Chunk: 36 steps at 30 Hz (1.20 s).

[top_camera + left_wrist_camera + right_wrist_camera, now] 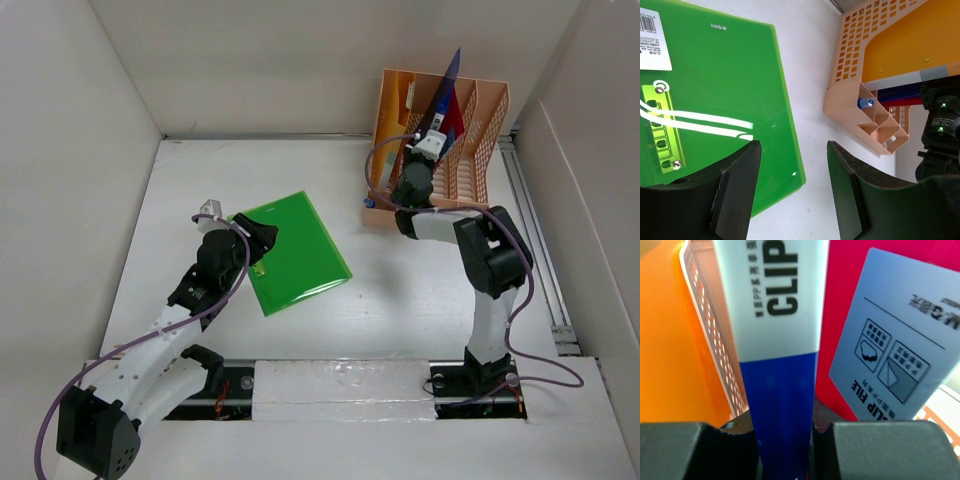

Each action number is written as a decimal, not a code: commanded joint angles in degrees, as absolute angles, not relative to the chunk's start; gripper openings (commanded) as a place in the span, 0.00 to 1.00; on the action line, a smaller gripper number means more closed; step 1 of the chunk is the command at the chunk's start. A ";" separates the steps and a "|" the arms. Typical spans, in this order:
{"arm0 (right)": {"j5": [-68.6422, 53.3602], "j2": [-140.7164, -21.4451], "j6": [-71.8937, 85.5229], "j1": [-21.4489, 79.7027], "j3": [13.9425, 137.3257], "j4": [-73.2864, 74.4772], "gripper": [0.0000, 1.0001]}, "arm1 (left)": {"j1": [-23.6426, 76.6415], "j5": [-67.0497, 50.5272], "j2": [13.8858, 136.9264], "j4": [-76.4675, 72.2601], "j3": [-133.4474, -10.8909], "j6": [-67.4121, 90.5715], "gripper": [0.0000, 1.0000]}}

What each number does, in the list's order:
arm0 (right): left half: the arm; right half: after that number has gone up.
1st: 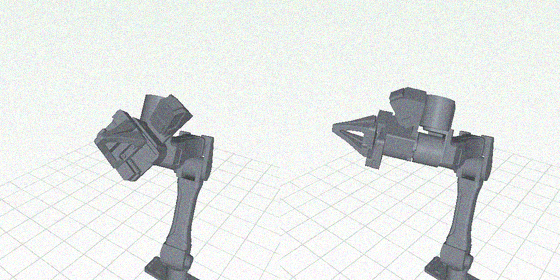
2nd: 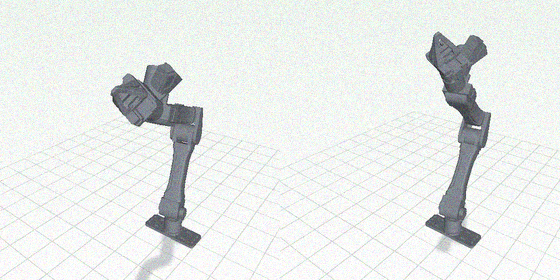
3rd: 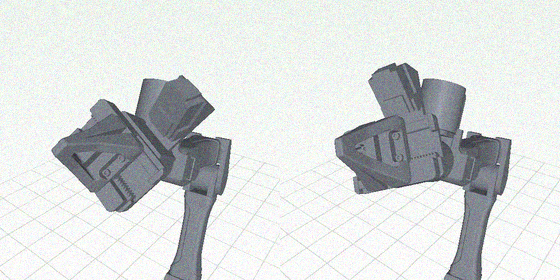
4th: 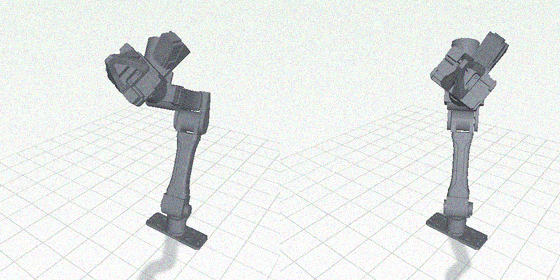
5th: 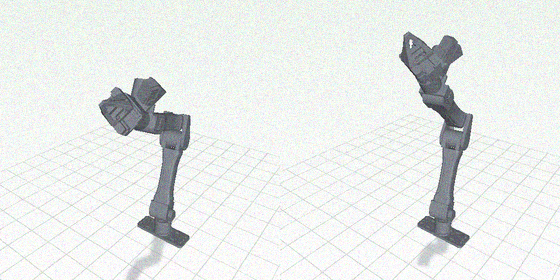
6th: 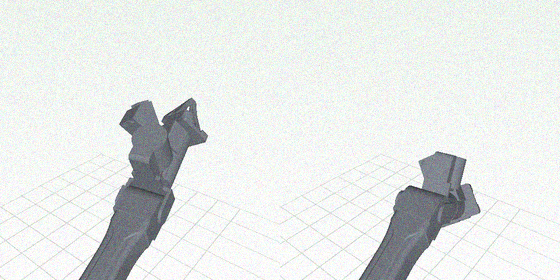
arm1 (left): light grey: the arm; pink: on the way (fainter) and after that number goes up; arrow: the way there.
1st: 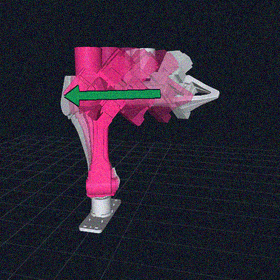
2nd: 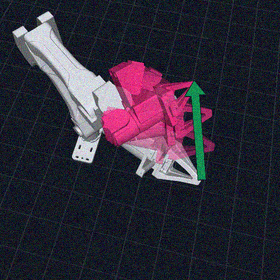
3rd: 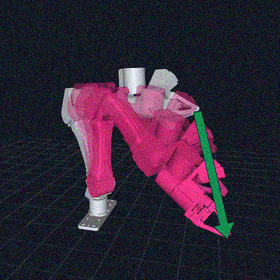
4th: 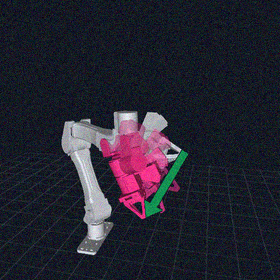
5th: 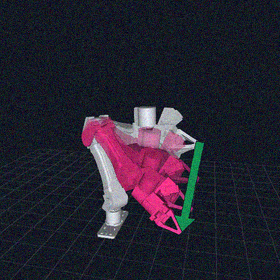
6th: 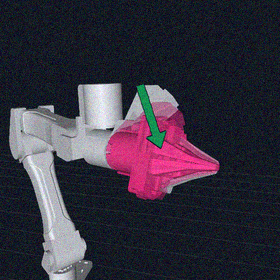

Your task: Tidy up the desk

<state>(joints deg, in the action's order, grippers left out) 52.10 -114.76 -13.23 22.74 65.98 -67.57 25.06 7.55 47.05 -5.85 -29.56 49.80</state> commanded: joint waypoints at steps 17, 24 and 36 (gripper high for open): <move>38.95 -91.86 22.39 17.49 68.39 -16.36 0.80 | 25.22 15.46 46.14 -1.33 -28.92 51.85 0.52; 27.70 -83.59 27.59 22.32 58.72 -16.00 0.52 | 25.22 18.72 49.38 2.28 -26.89 54.32 0.54; 13.89 -83.41 32.34 39.80 50.90 -12.65 0.00 | 25.22 23.55 54.58 6.94 -24.52 58.27 0.63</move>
